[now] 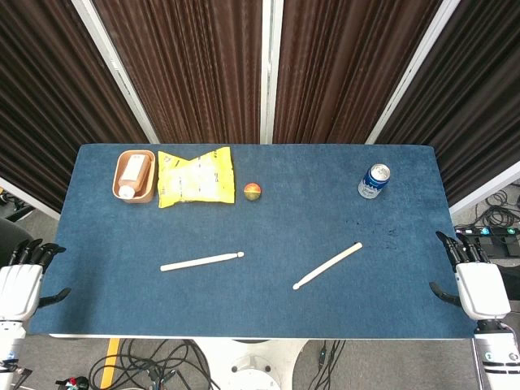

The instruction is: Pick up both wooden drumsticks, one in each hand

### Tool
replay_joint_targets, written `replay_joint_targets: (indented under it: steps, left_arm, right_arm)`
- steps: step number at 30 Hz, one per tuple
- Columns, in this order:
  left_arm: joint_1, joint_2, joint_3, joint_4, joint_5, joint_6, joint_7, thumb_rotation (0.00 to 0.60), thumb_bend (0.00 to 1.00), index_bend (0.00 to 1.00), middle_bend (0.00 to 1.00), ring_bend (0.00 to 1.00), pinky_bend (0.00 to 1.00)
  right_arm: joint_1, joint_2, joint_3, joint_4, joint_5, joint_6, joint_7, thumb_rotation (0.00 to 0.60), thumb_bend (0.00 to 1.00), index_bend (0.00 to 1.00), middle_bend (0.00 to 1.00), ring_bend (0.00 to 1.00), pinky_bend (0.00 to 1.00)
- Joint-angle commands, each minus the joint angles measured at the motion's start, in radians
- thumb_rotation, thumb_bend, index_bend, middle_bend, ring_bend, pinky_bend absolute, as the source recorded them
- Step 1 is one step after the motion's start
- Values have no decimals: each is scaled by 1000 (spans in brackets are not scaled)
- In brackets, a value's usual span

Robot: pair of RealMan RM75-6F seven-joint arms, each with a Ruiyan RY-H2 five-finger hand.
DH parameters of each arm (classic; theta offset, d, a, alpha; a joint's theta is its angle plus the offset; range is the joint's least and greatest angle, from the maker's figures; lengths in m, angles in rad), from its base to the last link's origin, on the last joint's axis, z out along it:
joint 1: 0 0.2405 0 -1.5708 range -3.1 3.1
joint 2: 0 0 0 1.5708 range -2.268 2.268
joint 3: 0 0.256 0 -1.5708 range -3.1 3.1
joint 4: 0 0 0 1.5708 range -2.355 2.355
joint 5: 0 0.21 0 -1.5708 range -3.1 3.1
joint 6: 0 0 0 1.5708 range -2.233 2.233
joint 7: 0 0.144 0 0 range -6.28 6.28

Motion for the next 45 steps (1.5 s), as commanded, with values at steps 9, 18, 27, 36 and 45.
replay_joint_targets:
  steps: [9,18,27,36,45]
  left_arm:
    - [3,-17,-7,17,1,16,0,600,0,265,224,108,108]
    - [0,-15,-9,4,4,17,8,600,0,266,224,108,108]
    - [4,-9,-5,-1,2,14,-2,600,0,265,224,108,108]
    - [11,-9,0,1,-3,13,-17,600,0,265,224,108,108]
    - [6,-6,-4,-2,-12,0,-19,600,0,265,224,108,108]
  right_arm:
    - [11,0,-1,-1,-6,-11,23,600,82,98,206,80,188]
    - [79,-24,-8,39,-61,-88,73,600,160,243,305,137,236]
    - [277,-185,8,208,-58,-358,81,600,157,323,374,178,270]
    - [377,-409,-9,485,-83,-429,33,600,81,426,432,212,282]
    - [415,-527,-28,661,-105,-408,63,600,159,460,457,232,282]
